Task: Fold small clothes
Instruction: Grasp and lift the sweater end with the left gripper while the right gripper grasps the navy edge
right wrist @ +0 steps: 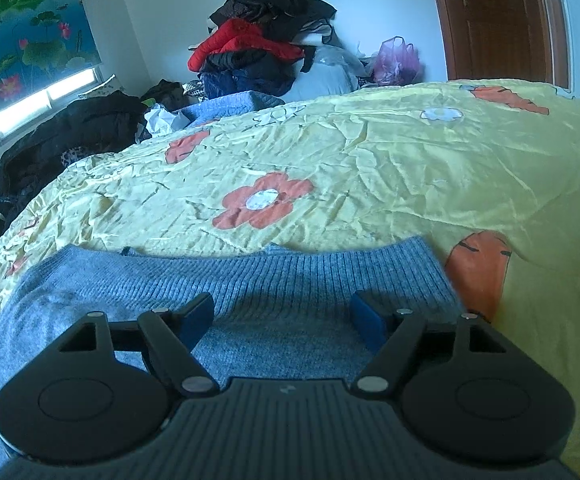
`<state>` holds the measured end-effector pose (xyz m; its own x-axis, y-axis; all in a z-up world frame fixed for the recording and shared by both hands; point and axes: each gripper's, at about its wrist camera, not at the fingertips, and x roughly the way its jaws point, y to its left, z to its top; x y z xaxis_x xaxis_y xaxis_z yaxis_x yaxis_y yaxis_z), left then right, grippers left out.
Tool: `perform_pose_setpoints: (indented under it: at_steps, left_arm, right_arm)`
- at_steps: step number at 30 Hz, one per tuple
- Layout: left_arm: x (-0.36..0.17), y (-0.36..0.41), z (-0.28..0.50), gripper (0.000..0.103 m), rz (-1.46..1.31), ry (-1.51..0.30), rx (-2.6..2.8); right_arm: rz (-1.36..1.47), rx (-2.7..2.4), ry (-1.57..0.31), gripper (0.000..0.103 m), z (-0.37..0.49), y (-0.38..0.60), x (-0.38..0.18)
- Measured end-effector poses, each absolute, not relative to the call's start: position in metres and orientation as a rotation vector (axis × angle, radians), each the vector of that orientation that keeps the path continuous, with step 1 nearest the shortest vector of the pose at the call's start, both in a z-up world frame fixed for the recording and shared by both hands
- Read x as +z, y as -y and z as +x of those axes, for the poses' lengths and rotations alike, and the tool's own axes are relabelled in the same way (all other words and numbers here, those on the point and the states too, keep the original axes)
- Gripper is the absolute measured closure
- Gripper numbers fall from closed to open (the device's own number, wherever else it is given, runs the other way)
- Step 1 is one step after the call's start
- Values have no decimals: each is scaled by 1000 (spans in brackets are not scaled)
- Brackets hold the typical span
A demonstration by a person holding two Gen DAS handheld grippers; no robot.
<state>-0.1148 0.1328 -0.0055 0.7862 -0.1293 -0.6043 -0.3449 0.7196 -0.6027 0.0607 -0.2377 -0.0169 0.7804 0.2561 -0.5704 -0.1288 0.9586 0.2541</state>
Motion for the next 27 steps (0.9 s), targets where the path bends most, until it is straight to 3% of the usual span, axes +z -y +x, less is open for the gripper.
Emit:
perform_pose_setpoints:
  at_steps: [4, 7, 10, 11, 14, 17, 21, 27]
  left_arm:
    - [-1, -122, -110, 93, -713, -669, 110]
    - [18, -105, -119, 93, -621, -584, 53]
    - [37, -69, -126, 93, -441, -515, -58]
    - [39, -55, -128, 93, -390, -505, -97]
    - [35, -25, -129, 93, -293, -517, -177]
    - [28, -13, -130, 93, -283, -536, -212]
    - [23, -12, -131, 94, -274, -550, -215]
    - [19, -6, -130, 94, -255, -559, -221]
  right_arm:
    - [175, 200, -656, 26, 62, 234, -15]
    - [166, 144, -705, 23, 64, 221, 1]
    - [335, 310, -742, 20, 66, 204, 24]
    - [382, 374, -773, 14, 69, 194, 29]
    - [468, 560, -902, 13, 85, 153, 30]
    - [484, 659, -1024, 14, 100, 113, 19]
    - [386, 661, -1039, 17, 112, 76, 16]
    - [242, 654, -1022, 31, 140, 42, 24]
